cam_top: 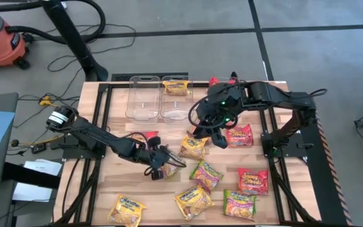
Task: Sort Maruchan noodles
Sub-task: Put the green noodle pack into the left transparent bin
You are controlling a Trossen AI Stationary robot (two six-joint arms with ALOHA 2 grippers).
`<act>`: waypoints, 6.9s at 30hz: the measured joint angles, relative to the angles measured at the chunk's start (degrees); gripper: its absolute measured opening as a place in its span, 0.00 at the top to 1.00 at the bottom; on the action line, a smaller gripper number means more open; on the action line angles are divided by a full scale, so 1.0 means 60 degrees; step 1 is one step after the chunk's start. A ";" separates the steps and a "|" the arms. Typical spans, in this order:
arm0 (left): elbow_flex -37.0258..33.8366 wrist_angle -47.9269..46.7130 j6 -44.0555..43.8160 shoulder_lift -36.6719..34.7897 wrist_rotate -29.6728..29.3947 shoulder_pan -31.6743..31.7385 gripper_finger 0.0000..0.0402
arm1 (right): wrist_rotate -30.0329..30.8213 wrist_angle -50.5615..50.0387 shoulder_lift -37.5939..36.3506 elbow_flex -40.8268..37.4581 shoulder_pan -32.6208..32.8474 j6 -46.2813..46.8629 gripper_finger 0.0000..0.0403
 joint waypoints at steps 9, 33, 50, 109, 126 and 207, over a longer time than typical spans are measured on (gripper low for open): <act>0.0018 -0.0022 0.0262 -0.0019 -0.0067 0.0492 1.00 | 0.0000 -0.0710 -0.0364 0.0000 -0.0472 -0.0004 0.75; 0.0041 -0.0340 0.0760 -0.2894 -0.0304 0.0821 1.00 | -0.0077 0.0839 -0.0560 -0.3462 -0.0553 0.1097 0.75; -0.0821 -0.1402 -0.1267 -0.3122 0.1858 -0.0301 1.00 | 0.0015 0.6534 -0.0029 -0.6936 0.0280 0.5030 0.75; -0.1701 0.0750 -0.2887 -0.0006 -0.0492 -0.0563 1.00 | 0.0955 0.7435 0.3454 -0.6841 0.0131 0.6534 0.62; -0.1961 0.1096 -0.3686 -0.0028 0.0018 -0.0875 1.00 | 0.0423 0.8050 0.3451 -0.6841 0.0253 0.7121 0.51; -0.3147 0.5659 -0.3393 -0.0500 0.0802 0.0090 1.00 | 0.0794 0.7239 0.4595 -0.5559 0.0791 0.6998 0.99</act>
